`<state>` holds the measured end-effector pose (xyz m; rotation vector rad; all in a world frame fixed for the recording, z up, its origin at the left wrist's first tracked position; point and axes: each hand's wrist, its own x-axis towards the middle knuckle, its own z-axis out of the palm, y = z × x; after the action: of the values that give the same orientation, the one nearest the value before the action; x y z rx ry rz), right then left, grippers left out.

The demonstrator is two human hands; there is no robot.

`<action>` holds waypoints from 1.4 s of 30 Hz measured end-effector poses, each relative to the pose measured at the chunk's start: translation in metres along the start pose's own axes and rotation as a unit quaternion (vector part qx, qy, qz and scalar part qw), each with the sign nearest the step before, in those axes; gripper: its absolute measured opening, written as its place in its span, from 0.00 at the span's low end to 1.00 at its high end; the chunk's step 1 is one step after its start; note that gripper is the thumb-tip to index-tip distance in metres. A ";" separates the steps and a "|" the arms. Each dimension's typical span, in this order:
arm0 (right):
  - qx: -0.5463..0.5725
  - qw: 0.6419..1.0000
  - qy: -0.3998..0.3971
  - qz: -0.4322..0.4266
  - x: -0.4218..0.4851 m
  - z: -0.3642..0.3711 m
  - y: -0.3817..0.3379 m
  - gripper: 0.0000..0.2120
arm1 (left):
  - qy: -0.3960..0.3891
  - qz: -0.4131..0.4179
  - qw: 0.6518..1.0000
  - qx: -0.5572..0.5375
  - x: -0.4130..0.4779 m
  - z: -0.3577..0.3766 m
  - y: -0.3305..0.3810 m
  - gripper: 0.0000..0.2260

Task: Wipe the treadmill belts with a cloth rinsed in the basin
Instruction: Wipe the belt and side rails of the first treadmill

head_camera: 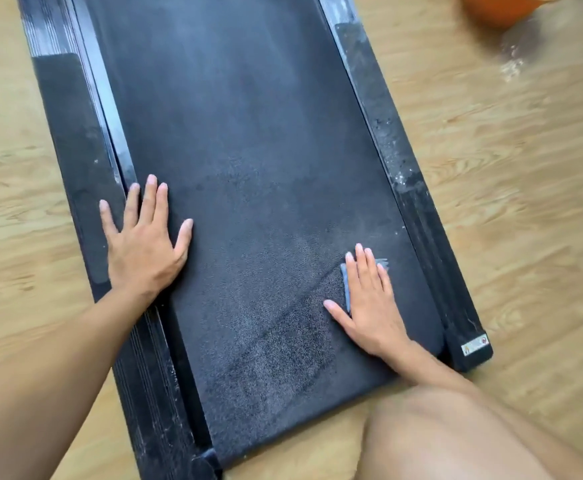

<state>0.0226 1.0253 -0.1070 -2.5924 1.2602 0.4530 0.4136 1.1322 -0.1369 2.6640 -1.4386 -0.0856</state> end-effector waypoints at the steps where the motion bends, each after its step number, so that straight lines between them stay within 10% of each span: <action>1: 0.006 1.000 0.028 0.004 0.031 -0.010 -0.007 0.46 | 0.004 -0.001 1.000 0.001 0.001 0.002 -0.001 0.34; 7: -0.005 0.998 0.067 -0.020 0.151 -0.054 -0.011 0.47 | 0.003 -0.001 1.000 0.002 0.002 0.001 -0.002 0.34; 16: -0.053 0.998 -0.022 0.025 -0.095 0.051 0.069 0.39 | 0.003 -0.005 1.000 -0.006 0.001 -0.008 0.003 0.34; 26: -0.008 0.998 0.039 -0.047 0.156 -0.061 0.038 0.46 | 0.015 0.001 1.000 0.013 0.003 -0.001 -0.001 0.34; 42: 0.038 0.998 0.019 -0.039 0.037 -0.018 0.059 0.45 | 0.013 -0.003 1.000 0.004 0.001 -0.006 0.002 0.34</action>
<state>0.0002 0.9567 -0.1082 -2.5863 1.1606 0.3377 0.4132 1.1312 -0.1308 2.6663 -1.4267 -0.0467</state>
